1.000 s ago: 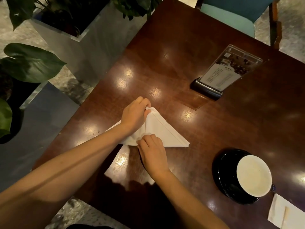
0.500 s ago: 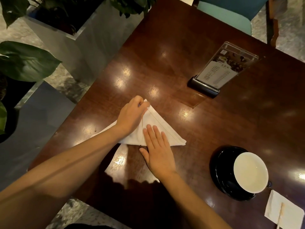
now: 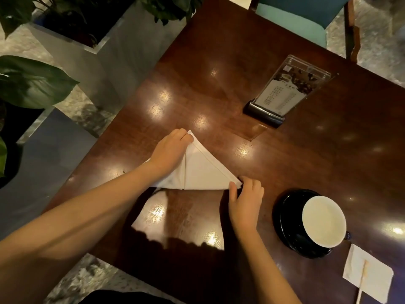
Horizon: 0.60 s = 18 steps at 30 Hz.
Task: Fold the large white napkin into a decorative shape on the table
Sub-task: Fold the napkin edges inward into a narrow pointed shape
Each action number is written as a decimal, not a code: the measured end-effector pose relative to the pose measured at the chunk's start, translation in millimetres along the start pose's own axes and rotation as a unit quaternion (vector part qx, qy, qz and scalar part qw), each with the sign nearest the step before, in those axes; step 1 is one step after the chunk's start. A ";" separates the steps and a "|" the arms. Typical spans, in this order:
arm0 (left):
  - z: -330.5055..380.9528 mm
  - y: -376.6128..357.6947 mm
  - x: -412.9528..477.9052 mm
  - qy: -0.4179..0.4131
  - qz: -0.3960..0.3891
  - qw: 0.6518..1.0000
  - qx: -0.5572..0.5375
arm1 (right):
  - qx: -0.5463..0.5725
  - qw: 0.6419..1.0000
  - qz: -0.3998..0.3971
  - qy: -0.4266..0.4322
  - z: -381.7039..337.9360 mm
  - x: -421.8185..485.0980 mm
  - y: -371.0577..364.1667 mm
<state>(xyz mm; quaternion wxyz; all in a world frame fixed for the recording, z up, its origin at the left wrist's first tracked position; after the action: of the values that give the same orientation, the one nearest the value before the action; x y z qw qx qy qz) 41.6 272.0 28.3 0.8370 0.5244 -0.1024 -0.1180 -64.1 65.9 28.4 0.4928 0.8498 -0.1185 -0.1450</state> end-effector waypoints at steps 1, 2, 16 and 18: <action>-2.4 0.1 0.0 -0.004 -0.020 1.000 -0.017 | 0.027 0.999 -0.020 -0.022 0.2 3.1 -2.8; -4.1 1.7 0.3 -0.013 -0.042 0.999 -0.029 | 0.050 0.997 -0.040 -0.042 0.7 5.5 -5.5; -3.5 12.6 29.8 -0.119 -0.132 0.983 -0.048 | 0.063 0.994 -0.074 -0.042 -5.3 55.8 8.0; -8.2 7.7 33.2 -0.089 -0.147 0.982 -0.072 | 0.039 0.997 -0.059 -0.022 -10.6 71.3 14.6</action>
<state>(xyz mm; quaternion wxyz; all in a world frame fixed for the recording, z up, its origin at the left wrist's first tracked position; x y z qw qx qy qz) 76.3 272.1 33.4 0.8334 0.4596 -0.0897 -0.2936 5.2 42.7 36.9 0.4472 0.8704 -0.0846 -0.1877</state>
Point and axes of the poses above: each hand's wrist, its own x-axis towards the middle knuckle, its own y-axis out of the back of the hand, z = x × y, the point moved 9 cm from there along x, towards the middle knuckle, and after that the axes turned 3 degrees about -x, right-handed, at the moved point
